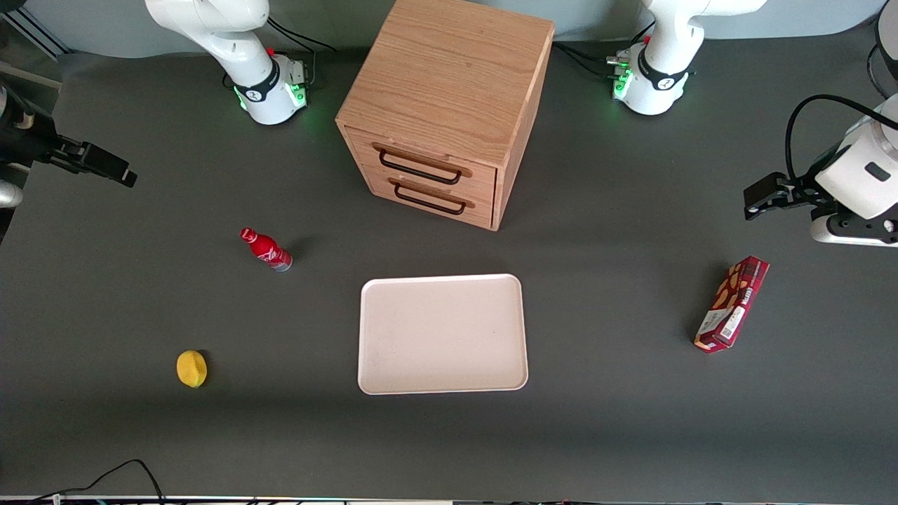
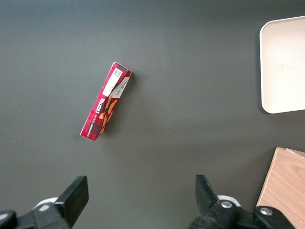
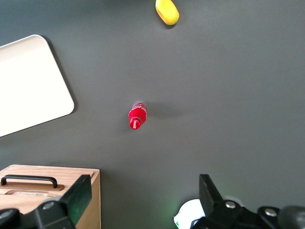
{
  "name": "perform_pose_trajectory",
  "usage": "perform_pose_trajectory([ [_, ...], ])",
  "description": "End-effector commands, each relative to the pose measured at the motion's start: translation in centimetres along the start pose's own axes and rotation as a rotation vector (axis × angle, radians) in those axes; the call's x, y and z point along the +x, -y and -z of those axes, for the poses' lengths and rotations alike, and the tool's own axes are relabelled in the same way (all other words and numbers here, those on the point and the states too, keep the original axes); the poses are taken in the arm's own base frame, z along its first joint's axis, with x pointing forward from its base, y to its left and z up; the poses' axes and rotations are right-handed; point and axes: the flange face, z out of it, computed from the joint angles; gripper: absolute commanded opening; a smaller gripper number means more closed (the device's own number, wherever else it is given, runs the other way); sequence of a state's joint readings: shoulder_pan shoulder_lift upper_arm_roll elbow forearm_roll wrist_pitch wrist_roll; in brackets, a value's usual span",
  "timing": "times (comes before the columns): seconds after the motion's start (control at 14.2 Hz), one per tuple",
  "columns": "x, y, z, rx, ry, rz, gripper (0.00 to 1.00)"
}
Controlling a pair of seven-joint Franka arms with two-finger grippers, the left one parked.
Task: Place coke bottle on tray
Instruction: 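Move the right gripper down to the small red Coca-Cola bottle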
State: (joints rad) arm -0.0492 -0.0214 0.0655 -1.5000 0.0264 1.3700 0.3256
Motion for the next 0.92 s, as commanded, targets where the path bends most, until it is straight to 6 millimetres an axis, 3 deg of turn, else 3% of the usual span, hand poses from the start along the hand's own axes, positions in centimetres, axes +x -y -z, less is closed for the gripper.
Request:
perform_pose_trajectory([
  [0.0,0.4,-0.3,0.7,-0.016,0.005,0.018,1.00],
  [0.14,0.2,0.2,-0.9,-0.027,0.051,0.021,1.00],
  [0.28,0.1,2.0,-4.2,-0.034,0.077,0.050,1.00],
  [0.42,0.4,3.9,-10.4,-0.025,0.087,0.074,1.00],
  [0.63,0.1,6.4,-21.9,-0.010,0.014,0.040,1.00],
  [0.77,-0.4,6.8,-27.2,0.012,-0.050,0.034,1.00],
  [0.85,-0.4,6.6,-28.9,0.018,-0.066,0.035,1.00],
])
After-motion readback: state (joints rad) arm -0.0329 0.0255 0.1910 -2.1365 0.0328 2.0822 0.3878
